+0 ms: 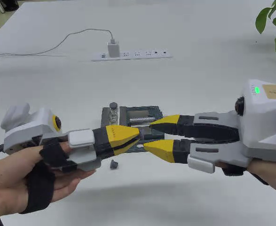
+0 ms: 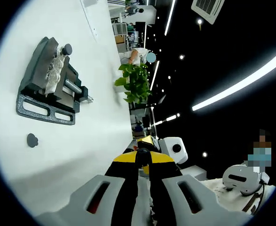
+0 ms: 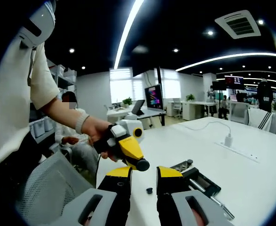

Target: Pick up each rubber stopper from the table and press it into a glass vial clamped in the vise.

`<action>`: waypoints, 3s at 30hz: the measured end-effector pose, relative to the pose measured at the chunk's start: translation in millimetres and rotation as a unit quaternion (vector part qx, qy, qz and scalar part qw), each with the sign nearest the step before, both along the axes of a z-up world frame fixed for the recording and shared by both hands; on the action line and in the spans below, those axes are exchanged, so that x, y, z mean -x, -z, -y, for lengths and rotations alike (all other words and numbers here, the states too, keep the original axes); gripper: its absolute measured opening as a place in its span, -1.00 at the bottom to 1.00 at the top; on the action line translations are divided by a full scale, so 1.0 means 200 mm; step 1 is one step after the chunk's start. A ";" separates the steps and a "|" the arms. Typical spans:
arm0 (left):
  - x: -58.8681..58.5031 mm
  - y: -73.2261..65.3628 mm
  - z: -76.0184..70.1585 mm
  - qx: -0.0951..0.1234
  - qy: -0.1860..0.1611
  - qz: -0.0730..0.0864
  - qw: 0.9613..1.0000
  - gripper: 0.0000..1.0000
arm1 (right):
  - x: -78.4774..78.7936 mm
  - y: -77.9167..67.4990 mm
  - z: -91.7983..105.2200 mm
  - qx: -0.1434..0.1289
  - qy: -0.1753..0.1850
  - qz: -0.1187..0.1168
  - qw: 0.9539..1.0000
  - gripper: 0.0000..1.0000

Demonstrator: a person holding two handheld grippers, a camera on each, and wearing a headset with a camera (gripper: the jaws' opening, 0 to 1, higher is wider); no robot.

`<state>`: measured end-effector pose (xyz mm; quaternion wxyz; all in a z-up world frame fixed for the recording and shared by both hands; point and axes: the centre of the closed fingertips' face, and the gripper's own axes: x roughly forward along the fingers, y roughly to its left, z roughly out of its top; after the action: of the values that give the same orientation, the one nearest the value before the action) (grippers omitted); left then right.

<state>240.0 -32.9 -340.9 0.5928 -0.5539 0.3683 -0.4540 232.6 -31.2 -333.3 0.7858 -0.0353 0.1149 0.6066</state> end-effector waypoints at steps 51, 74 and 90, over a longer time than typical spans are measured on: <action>0.12 -0.02 0.00 0.020 0.040 0.039 0.998 -0.90 | 0.11 -0.02 -0.02 -0.012 -0.068 -0.037 0.997 -0.89; 0.10 0.18 -0.04 -0.191 0.046 0.250 0.948 0.30 | 0.12 0.10 0.00 0.027 -0.062 -0.065 0.996 -0.90; 0.06 0.26 -0.11 -0.293 0.048 0.350 0.888 0.98 | 0.11 0.16 0.02 0.050 -0.052 -0.085 0.994 -0.90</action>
<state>228.1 -10.9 -393.0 0.7962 -0.1416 0.2790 -0.5179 209.7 -36.1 -365.4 0.7375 -0.0290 0.2099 0.6413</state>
